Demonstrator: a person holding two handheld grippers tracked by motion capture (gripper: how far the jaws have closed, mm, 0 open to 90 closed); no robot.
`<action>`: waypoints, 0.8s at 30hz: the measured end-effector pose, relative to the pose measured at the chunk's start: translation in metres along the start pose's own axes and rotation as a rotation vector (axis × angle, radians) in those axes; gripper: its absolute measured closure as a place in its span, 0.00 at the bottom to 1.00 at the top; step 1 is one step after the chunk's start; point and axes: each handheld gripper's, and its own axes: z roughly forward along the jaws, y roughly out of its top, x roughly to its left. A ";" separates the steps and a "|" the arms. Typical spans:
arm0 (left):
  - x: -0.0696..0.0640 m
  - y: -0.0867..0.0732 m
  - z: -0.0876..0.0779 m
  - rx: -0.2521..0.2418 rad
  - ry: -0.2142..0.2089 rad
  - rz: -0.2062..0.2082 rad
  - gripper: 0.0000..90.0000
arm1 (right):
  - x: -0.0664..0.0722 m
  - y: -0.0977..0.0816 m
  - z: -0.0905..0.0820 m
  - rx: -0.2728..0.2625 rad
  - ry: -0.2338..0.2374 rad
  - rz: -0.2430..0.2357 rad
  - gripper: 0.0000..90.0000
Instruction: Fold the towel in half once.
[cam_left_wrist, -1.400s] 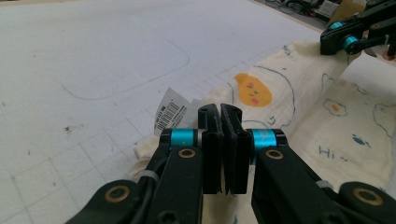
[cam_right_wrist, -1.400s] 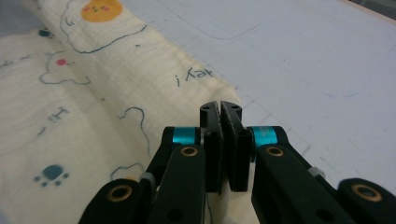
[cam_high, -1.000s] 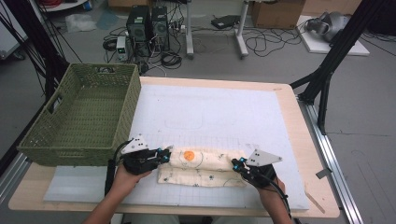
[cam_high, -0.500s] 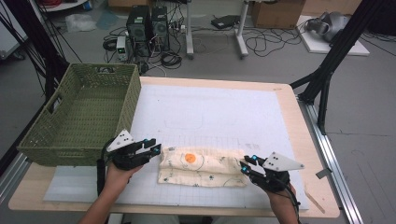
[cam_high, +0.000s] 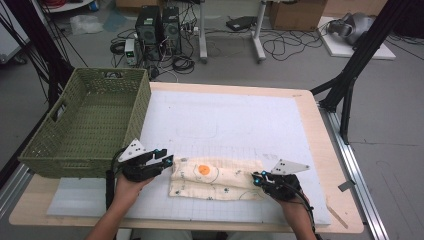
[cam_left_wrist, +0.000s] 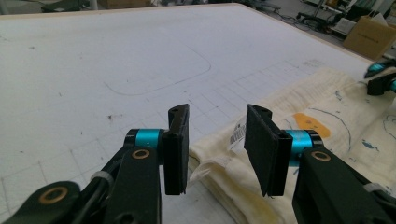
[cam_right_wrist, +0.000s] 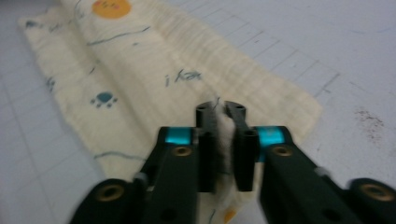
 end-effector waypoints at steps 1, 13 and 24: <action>0.000 0.000 0.000 0.000 0.003 0.001 0.66 | 0.002 0.000 -0.002 0.004 0.009 -0.019 0.95; 0.001 0.000 0.001 0.009 0.007 -0.009 0.62 | 0.010 -0.019 -0.047 -0.086 0.050 -0.048 0.61; 0.001 -0.005 0.006 0.124 -0.013 -0.039 0.62 | -0.003 -0.016 -0.048 -0.129 -0.057 0.042 0.56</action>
